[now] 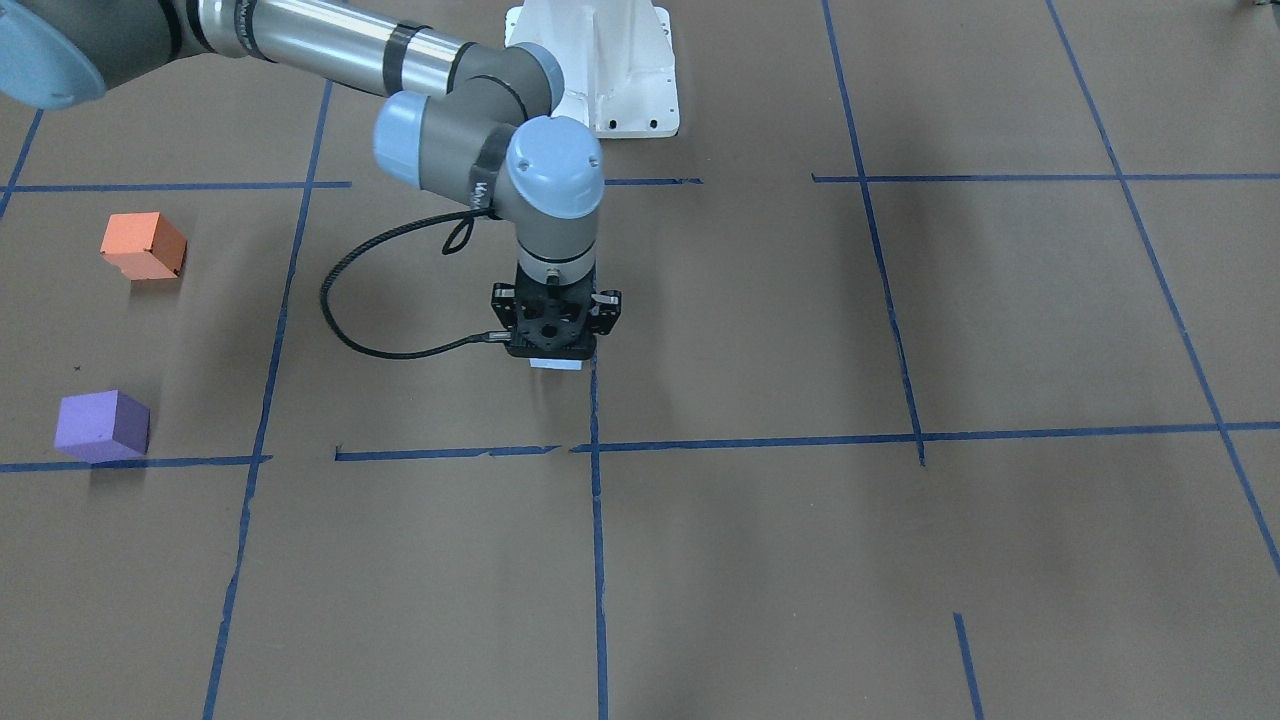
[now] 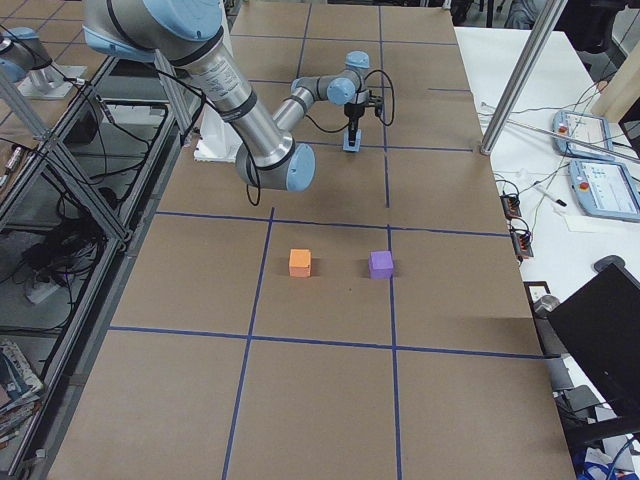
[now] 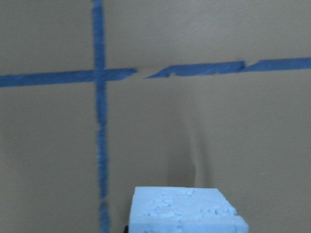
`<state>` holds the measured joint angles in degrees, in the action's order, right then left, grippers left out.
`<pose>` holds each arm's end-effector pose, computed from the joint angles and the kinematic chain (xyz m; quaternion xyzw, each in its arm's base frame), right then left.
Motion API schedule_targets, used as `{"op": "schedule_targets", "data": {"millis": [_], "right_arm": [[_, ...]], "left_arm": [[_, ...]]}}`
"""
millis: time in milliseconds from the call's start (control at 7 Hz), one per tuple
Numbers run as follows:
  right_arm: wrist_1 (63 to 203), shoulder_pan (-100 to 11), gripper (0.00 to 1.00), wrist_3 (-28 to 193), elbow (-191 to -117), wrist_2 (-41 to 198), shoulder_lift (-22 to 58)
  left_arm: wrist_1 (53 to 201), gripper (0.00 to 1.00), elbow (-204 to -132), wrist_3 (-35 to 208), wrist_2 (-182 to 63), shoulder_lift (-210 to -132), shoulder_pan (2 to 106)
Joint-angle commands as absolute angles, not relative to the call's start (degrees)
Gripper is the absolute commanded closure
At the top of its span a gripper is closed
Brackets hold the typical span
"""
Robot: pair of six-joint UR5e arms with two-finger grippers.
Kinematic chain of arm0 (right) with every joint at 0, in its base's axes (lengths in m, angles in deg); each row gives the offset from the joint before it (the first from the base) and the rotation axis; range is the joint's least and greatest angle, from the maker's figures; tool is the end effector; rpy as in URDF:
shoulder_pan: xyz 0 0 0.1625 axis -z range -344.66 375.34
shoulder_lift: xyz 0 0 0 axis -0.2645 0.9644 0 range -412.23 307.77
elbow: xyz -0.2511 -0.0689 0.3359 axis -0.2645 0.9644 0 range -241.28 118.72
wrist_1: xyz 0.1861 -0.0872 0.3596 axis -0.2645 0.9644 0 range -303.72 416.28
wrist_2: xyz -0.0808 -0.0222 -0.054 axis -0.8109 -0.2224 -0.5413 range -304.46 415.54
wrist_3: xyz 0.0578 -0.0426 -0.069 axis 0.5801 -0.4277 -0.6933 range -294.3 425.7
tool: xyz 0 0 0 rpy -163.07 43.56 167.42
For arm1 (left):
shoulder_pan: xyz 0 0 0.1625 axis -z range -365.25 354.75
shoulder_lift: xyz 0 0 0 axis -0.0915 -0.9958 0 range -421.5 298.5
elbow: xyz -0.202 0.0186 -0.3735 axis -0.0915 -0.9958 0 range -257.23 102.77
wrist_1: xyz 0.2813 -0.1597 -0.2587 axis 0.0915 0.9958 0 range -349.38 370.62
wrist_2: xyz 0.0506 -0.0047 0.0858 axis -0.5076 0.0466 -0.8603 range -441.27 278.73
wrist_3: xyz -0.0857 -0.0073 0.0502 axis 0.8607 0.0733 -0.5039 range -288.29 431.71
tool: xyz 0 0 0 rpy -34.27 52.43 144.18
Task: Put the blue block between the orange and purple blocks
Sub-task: 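Carry the cube with the right gripper to the gap between purple and orange cubes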
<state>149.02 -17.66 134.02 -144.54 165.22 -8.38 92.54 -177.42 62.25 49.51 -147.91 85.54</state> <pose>-0.5708 -0.4897 0.2235 -0.0017 -0.3498 0.0387 0.9360 -0.0746 -0.4598 0.6196 0.0191 0.3481 0.0664 0.9349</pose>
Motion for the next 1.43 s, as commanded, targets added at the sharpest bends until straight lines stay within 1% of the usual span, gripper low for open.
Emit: {"op": "schedule_targets", "data": {"millis": [0, 143, 286, 429, 571, 714, 857, 1000, 1143, 1286], "right_arm": [[152.2, -24.0, 0.87, 123.2, -159.4, 168.0, 6.5], [151.8, -26.2, 0.87, 117.2, -165.5, 168.6, 14.9], [149.1, -29.8, 0.87, 113.8, -169.4, 170.5, 23.4], [140.6, -33.0, 0.87, 112.4, -169.5, 174.0, 31.1], [129.6, -35.9, 0.86, 112.1, -168.4, 177.1, 38.1], [125.2, -36.9, 0.86, 111.9, -167.4, 178.3, 42.7], [119.8, -37.4, 0.85, 111.9, -164.1, 178.3, 44.0], [114.5, -37.5, 0.79, 111.9, -159.9, 178.3, 44.7], [113.0, -37.3, 0.21, 111.9, -158.1, 178.2, 44.3], [113.0, -37.3, 0.0, 112.2, -158.3, 178.2, 44.1]], "left_arm": [[92.5, 0.0, -177.4, 62.2, 49.5, -148.0, 85.5], [92.5, 0.0, -177.4, 62.3, 49.5, -148.0, 85.5], [92.5, 0.0, -177.4, 62.4, 49.5, -148.1, 85.5], [92.5, 0.0, -177.6, 63.2, 49.6, -148.1, 85.5], [92.5, 0.0, -177.6, 63.3, 49.5, -148.1, 85.5], [92.5, 0.0, -177.6, 63.3, 49.5, -148.0, 85.5], [92.6, 0.0, -177.6, 63.3, 49.5, -148.1, 85.5], [92.6, 0.0, -177.9, 63.3, 49.6, -148.1, 85.5], [92.6, 0.0, -177.9, 63.3, 49.5, -148.1, 85.5], [92.6, 0.0, -177.9, 63.3, 49.6, -148.1, 85.5]]}}
